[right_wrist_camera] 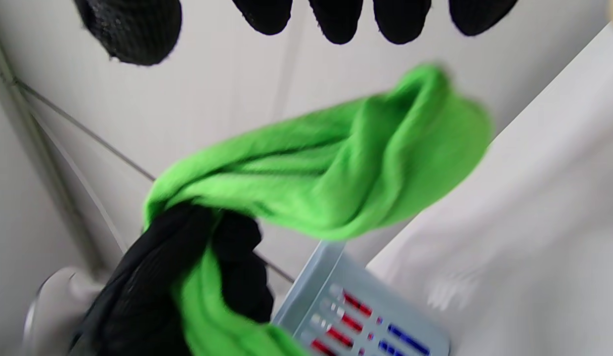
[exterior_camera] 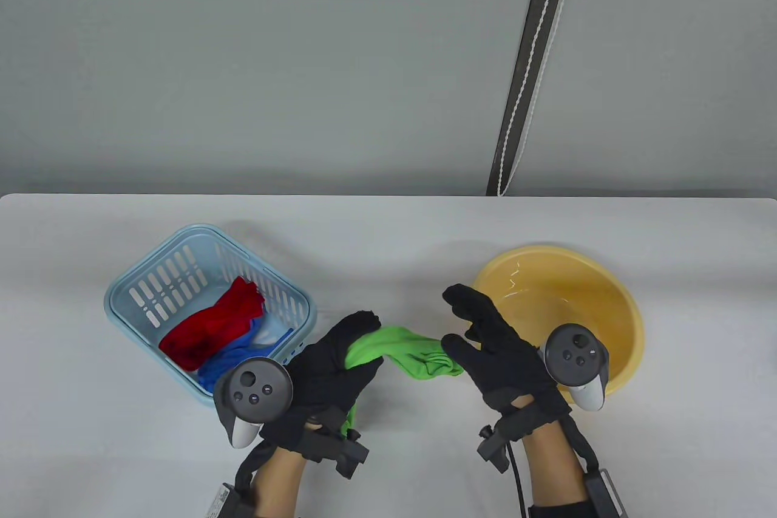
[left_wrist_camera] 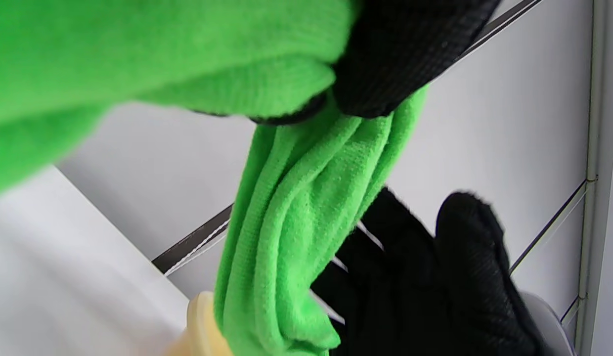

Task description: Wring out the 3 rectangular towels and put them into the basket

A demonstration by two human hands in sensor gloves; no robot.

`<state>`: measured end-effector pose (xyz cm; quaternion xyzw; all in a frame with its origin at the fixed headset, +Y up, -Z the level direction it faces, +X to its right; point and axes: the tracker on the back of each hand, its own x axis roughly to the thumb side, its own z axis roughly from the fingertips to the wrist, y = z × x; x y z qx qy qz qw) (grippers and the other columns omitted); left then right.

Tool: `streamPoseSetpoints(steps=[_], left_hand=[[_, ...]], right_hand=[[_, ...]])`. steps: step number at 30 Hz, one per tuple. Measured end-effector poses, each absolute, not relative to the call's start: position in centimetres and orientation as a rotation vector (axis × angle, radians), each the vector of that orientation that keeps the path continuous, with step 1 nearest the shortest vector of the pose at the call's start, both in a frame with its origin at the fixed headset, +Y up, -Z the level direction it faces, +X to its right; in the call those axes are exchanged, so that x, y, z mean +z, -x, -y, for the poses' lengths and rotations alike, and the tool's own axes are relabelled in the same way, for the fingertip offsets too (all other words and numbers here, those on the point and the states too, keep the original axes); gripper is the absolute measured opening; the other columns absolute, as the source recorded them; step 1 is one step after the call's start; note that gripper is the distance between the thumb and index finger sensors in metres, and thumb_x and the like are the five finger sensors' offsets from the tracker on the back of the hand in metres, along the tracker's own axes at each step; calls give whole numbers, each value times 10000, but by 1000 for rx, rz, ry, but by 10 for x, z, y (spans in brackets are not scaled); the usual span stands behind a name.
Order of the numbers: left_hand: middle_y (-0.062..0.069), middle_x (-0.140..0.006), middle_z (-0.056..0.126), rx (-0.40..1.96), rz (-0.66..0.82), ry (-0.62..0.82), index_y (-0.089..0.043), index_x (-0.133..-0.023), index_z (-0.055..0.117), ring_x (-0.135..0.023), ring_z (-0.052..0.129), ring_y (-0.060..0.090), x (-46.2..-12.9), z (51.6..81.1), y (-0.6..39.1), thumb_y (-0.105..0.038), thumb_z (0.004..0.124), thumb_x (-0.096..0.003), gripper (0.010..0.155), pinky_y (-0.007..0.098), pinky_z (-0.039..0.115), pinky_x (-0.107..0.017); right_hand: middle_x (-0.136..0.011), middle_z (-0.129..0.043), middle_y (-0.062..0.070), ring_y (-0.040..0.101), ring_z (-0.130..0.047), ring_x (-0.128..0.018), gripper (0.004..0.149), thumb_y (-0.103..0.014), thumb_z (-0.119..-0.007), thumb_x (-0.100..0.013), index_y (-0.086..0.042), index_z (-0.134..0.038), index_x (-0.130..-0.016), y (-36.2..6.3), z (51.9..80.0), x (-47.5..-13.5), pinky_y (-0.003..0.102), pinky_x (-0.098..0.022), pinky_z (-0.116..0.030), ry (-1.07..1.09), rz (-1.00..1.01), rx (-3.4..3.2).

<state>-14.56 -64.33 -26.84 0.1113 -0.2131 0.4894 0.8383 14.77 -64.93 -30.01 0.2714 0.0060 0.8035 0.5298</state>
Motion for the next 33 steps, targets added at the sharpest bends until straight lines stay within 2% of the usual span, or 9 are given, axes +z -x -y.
streamPoseSetpoints(steps=[4,6,8,14,21,24,28,31,33], left_hand=[[30,-693,1018,1043,496,-193,-279,-1022,751,-363,1026,218,-268,645,139,-443,903,-514,555,413,897,-300],[30,-701,1015,1108,506,-163,-273,-1027,744,-376,1029,223,-269,648,137,-439,901,-515,561,418,899,-309],[32,-711,1013,1241,502,-115,-263,-1036,734,-394,1033,225,-271,651,139,-427,915,-507,582,420,903,-323],[184,-669,984,1753,515,23,-214,-990,791,-413,1015,277,-283,667,151,-372,978,-467,578,458,885,-343],[190,-630,970,1928,468,-111,-235,-942,835,-392,996,279,-281,673,148,-374,1001,-441,546,451,880,-342],[186,-632,965,1857,441,-164,-244,-913,854,-403,985,286,-282,673,150,-370,1009,-434,519,460,872,-360],[183,-682,944,1819,482,-147,-254,-929,833,-457,975,293,-282,671,152,-365,990,-461,507,474,864,-406],[176,-692,954,1707,500,-228,-249,-934,832,-469,991,293,-280,665,154,-371,977,-458,511,481,876,-410],[188,-691,962,1673,512,-276,-232,-927,842,-472,999,313,-279,660,155,-357,983,-447,515,503,876,-410]], right_hand=[[-1227,-473,242,566,-449,-1105,882,-588,-827,-518,-204,-415,-1197,-118,655,-297,782,-700,-423,-747,-148,2029],[-1152,-624,253,567,-628,-1044,897,-521,-887,-512,-193,-396,-1188,-106,663,-297,789,-683,-480,-772,-252,2099],[-829,-921,109,372,-976,-736,742,-370,-914,-531,-148,-531,-1127,-99,673,-298,726,-639,-633,-721,-208,2134],[-612,-916,68,245,-954,-432,556,-350,-895,-550,-137,-697,-1024,-96,692,-306,628,-553,-766,-706,-419,1873],[-610,-895,69,237,-927,-425,913,-602,-874,-355,-91,-660,-1081,-73,702,-300,615,-535,-773,-735,-635,1684],[-627,-876,69,242,-914,-449,857,-608,-891,-326,-106,-749,-1005,-60,707,-294,612,-528,-776,-757,-676,1717],[-674,-853,98,294,-893,-519,564,-492,-975,-441,-135,-853,-861,-57,712,-292,634,-553,-745,-712,-693,1646],[-1006,-667,243,486,-754,-865,547,-468,-967,-467,-90,-797,-825,-57,711,-289,717,-621,-662,-727,-646,1666],[-1057,-660,324,584,-800,-897,534,-424,-962,-476,-75,-756,-822,-58,710,-289,660,-584,-779,-712,-580,1673]])
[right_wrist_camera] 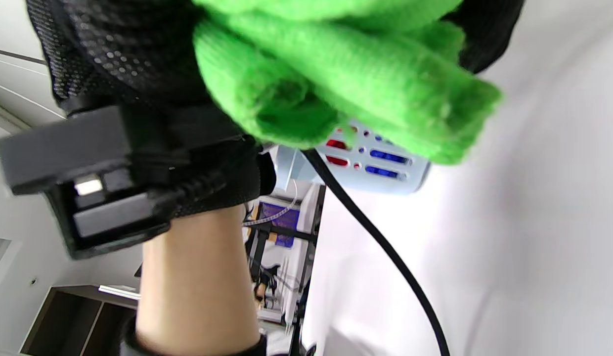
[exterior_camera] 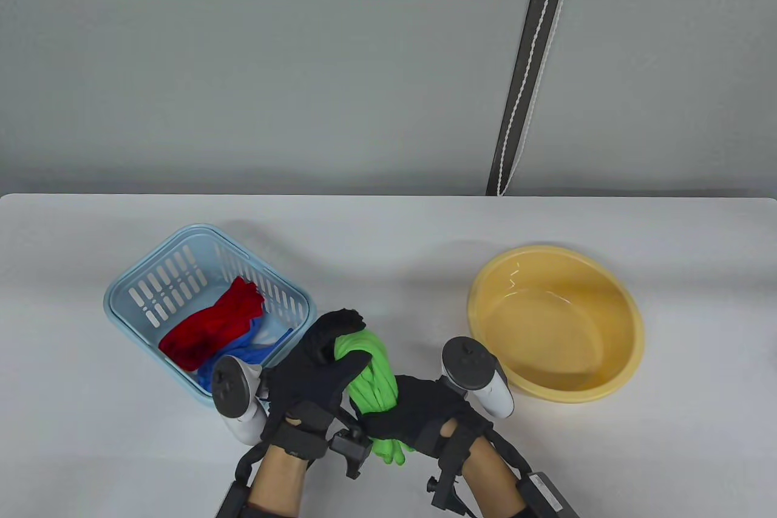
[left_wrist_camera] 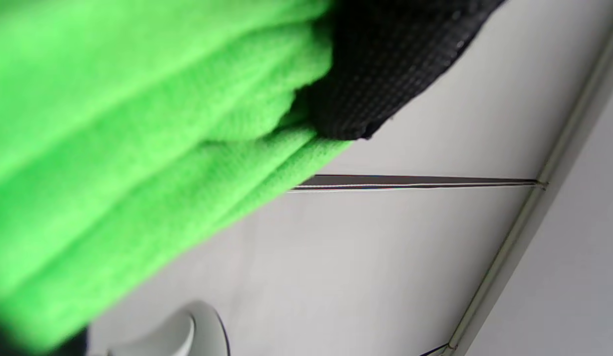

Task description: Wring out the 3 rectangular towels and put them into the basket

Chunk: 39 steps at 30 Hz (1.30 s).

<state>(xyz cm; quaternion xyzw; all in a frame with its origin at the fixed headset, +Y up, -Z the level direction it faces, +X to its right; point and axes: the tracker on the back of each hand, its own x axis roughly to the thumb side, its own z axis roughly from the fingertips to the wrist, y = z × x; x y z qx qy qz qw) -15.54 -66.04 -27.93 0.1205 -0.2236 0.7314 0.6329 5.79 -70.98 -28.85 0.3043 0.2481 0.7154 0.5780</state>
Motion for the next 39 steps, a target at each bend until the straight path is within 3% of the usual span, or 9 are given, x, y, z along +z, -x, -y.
streamPoseSetpoints(steps=[5,11,13,17,21,27,31,35,39], left_hand=[[205,-708,974,1559,560,-352,-214,-922,852,-497,1015,342,-276,651,161,-346,992,-432,527,541,874,-425],[189,-762,954,1534,586,-334,-221,-953,818,-562,999,354,-275,648,162,-342,976,-457,534,558,852,-468],[137,-819,952,1366,594,-327,-252,-983,783,-631,1012,321,-274,647,168,-377,957,-477,549,545,860,-504],[141,-842,949,1339,597,-312,-248,-989,779,-656,1010,335,-274,646,163,-365,956,-477,554,557,852,-507],[150,-879,931,1198,578,-333,-246,-1009,757,-692,1000,351,-272,646,164,-368,944,-483,571,566,842,-520],[178,-1082,728,573,621,-456,-265,-1085,631,-886,854,408,-254,636,134,-401,878,-513,637,615,750,-626],[108,-1233,452,166,730,-453,-341,-1150,414,-1090,595,403,-241,638,106,-537,887,-464,856,676,588,-736],[68,-1254,262,-236,784,-450,-352,-1155,240,-1148,376,396,-232,654,76,-568,936,-403,1047,692,458,-777],[82,-1253,308,-360,810,-468,-332,-1154,227,-1137,403,423,-232,667,64,-550,964,-387,1086,709,450,-765]], right_hand=[[-861,-906,247,401,-1064,-688,518,-261,-979,-475,-87,-701,-877,-62,705,-286,505,-434,-958,-662,-520,1703],[-797,-906,133,273,-1049,-514,507,-212,-934,-505,-142,-667,-930,-65,700,-284,473,-368,-914,-641,-490,1747],[-784,-910,123,254,-1033,-470,521,-223,-915,-513,-145,-658,-960,-77,699,-288,462,-347,-898,-621,-419,1813],[-733,-904,121,226,-995,-435,555,-330,-897,-536,-144,-652,-997,-88,700,-291,441,-335,-876,-635,-468,1821],[-639,-929,84,218,-994,-372,635,-417,-987,-481,-128,-705,-971,-93,697,-293,439,-291,-875,-627,-452,1904],[-528,-965,38,180,-1006,-260,496,-354,-984,-481,-129,-792,-880,-109,695,-298,411,-204,-892,-506,-346,2199],[-493,-971,34,167,-1002,-220,462,-360,-970,-494,-114,-815,-854,-122,701,-304,397,-169,-891,-436,-380,2196],[-475,-975,33,161,-1000,-199,453,-366,-960,-505,-96,-823,-843,-122,703,-306,389,-151,-891,-467,-539,2118],[-465,-977,36,159,-1001,-190,453,-371,-956,-510,-82,-830,-835,-113,707,-306,386,-145,-891,-575,-719,1987]])
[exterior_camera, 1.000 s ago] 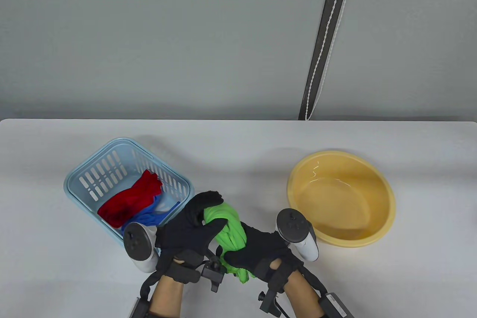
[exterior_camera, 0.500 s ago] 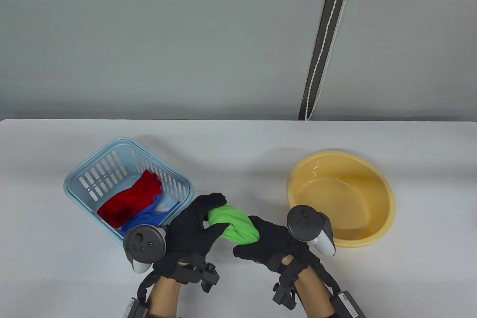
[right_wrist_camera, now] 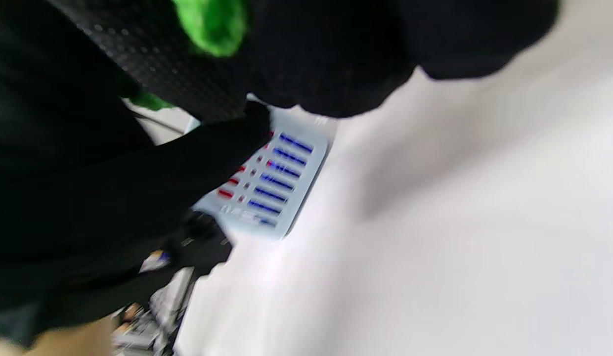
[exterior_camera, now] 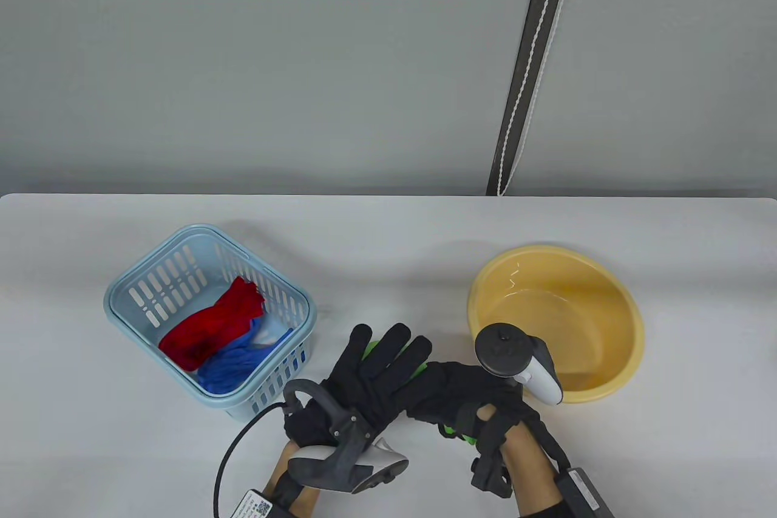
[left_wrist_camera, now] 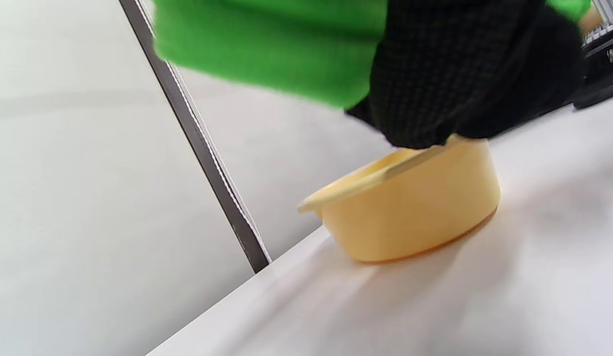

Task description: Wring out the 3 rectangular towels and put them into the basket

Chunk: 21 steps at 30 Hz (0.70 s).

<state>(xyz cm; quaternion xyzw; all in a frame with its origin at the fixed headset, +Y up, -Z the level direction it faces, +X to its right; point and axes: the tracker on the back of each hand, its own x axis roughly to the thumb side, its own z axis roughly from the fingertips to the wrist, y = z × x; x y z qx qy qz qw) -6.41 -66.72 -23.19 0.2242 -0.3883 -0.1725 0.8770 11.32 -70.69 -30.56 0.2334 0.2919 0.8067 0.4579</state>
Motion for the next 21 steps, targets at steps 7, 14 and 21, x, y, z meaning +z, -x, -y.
streamPoseSetpoints(steps=[7,14,21], left_hand=[[25,-980,840,-281,782,-490,-281,-1083,528,-890,912,312,-240,670,66,-500,997,-403,855,643,708,-685],[-30,-762,1004,-191,723,-466,-310,-930,737,-589,1058,258,-252,675,76,-446,972,-443,558,523,879,-513],[-14,-704,1045,-182,633,-439,-296,-887,797,-518,1081,252,-257,679,81,-462,939,-479,463,499,903,-437]], right_hand=[[-439,-983,44,161,-1003,-167,425,-375,-954,-511,-74,-857,-795,-98,714,-303,387,-123,-891,-609,-849,1835],[-452,-973,47,165,-995,-183,447,-377,-943,-525,-59,-841,-822,-92,710,-298,388,-136,-883,-596,-828,1939],[-502,-966,47,176,-990,-233,440,-372,-946,-527,-120,-833,-870,-93,704,-296,393,-177,-872,-533,-681,2211]])
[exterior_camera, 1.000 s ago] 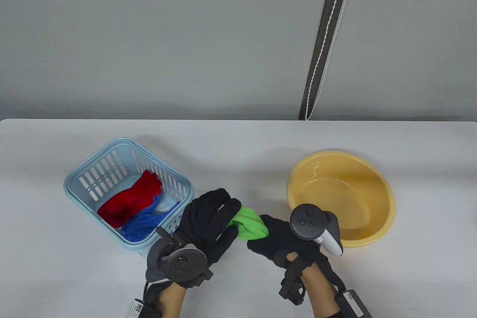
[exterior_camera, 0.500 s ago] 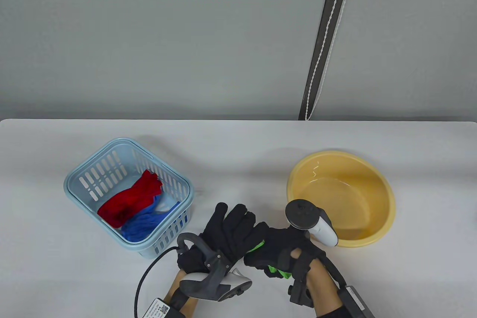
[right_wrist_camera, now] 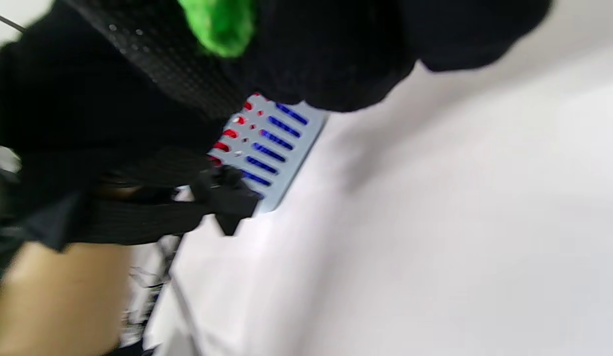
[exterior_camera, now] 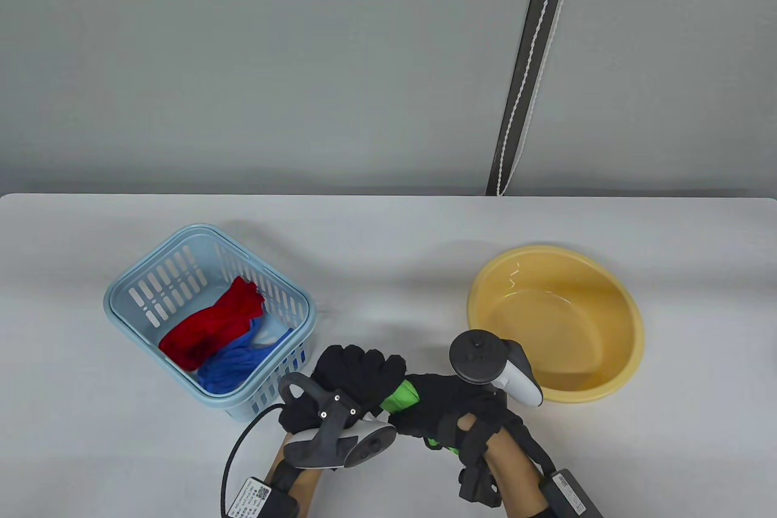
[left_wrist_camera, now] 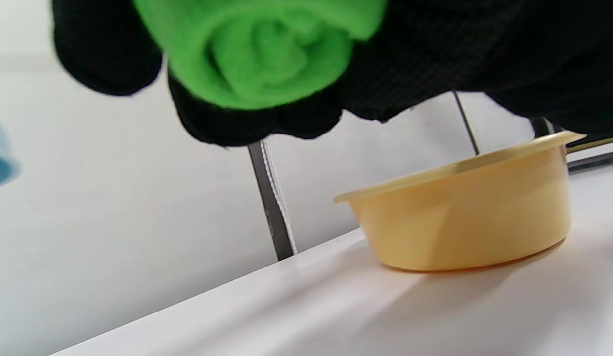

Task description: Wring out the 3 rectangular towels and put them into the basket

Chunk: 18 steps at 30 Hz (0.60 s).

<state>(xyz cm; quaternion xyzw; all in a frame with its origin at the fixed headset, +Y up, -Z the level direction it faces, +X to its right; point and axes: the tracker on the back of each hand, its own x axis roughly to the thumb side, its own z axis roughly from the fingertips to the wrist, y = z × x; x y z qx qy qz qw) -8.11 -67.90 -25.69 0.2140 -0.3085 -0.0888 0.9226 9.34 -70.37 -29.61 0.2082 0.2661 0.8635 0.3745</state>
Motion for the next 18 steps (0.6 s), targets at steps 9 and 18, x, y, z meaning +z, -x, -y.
streamPoseSetpoints(steps=[9,18], left_hand=[[6,-628,1090,-210,499,-399,-239,-866,848,-381,1109,227,-258,682,70,-495,961,-456,496,414,941,-280],[-13,-453,1107,136,409,-96,-198,-780,911,-207,1080,188,-269,674,73,-509,950,-456,450,376,929,-175]], right_hand=[[-544,-973,41,193,-984,-251,447,-397,-933,-517,-174,-805,-883,-90,702,-290,402,-191,-856,-470,-242,2620],[-499,-960,20,178,-963,-205,393,-441,-856,-538,-186,-767,-823,-85,701,-280,390,-163,-843,-618,351,2864]])
